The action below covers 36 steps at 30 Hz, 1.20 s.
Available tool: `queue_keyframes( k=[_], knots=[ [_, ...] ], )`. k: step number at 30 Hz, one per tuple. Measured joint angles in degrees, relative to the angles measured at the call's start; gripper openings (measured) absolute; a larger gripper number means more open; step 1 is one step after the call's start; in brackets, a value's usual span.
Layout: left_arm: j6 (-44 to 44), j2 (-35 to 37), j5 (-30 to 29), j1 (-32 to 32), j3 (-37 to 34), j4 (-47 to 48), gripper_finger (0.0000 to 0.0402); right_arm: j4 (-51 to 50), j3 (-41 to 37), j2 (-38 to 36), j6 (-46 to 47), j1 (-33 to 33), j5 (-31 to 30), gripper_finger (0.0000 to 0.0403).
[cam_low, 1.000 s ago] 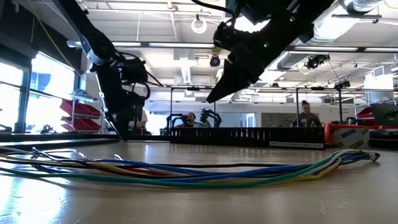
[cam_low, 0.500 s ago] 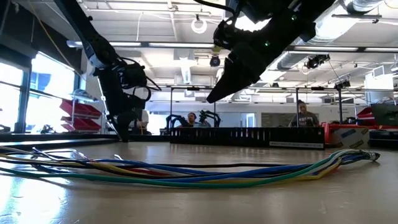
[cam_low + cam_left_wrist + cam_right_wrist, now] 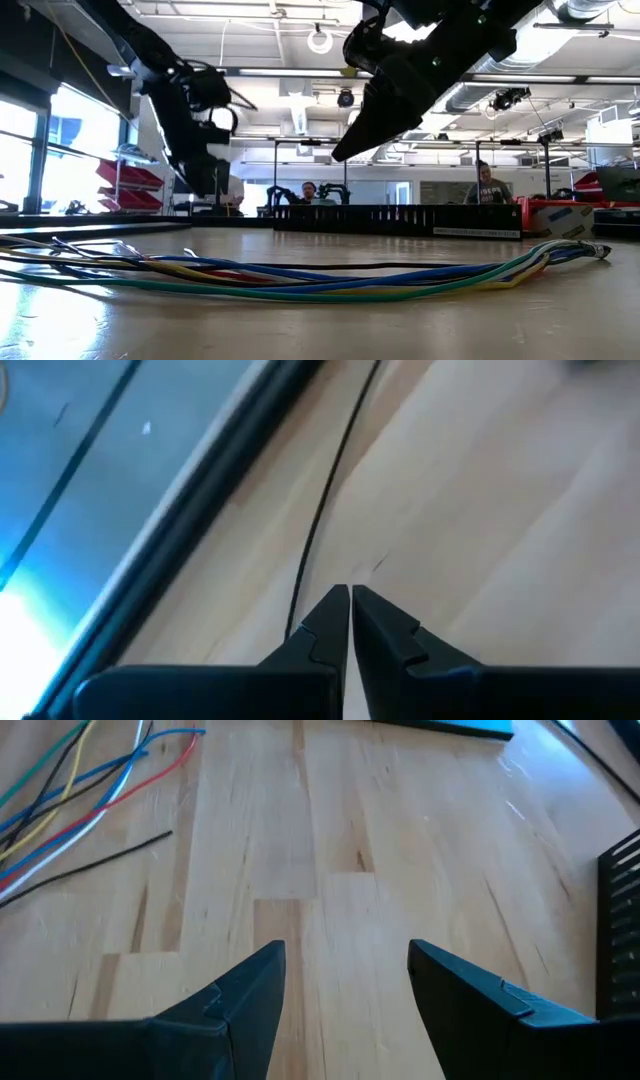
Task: Ziptie cables
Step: Wrap the black zip tie on the cables
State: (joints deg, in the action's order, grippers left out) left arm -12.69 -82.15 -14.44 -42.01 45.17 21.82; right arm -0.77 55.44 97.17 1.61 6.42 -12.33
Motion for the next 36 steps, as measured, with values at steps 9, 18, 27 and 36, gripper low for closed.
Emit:
queue_keyframes(
  k=[9,18,27,36],
  knots=[
    [3.63,1.36,9.48,-2.56,0.08,-4.61,0.0003,2.23,0.0,-0.01,1.14,0.41,-0.93,0.0201],
    [2.93,-12.81,9.62,-10.9,1.14,-5.35,0.0072,2.26,0.0,-0.02,2.05,0.46,-0.93,0.0201],
    [1.39,-17.82,10.92,-12.62,3.08,-5.27,0.0081,2.24,0.0,-0.02,2.02,0.44,-0.96,0.0201],
    [-0.48,-17.7,12.05,-12.43,3.01,-3.99,0.0005,2.03,0.0,-0.02,2.44,0.45,-0.97,0.0201]
  ],
)
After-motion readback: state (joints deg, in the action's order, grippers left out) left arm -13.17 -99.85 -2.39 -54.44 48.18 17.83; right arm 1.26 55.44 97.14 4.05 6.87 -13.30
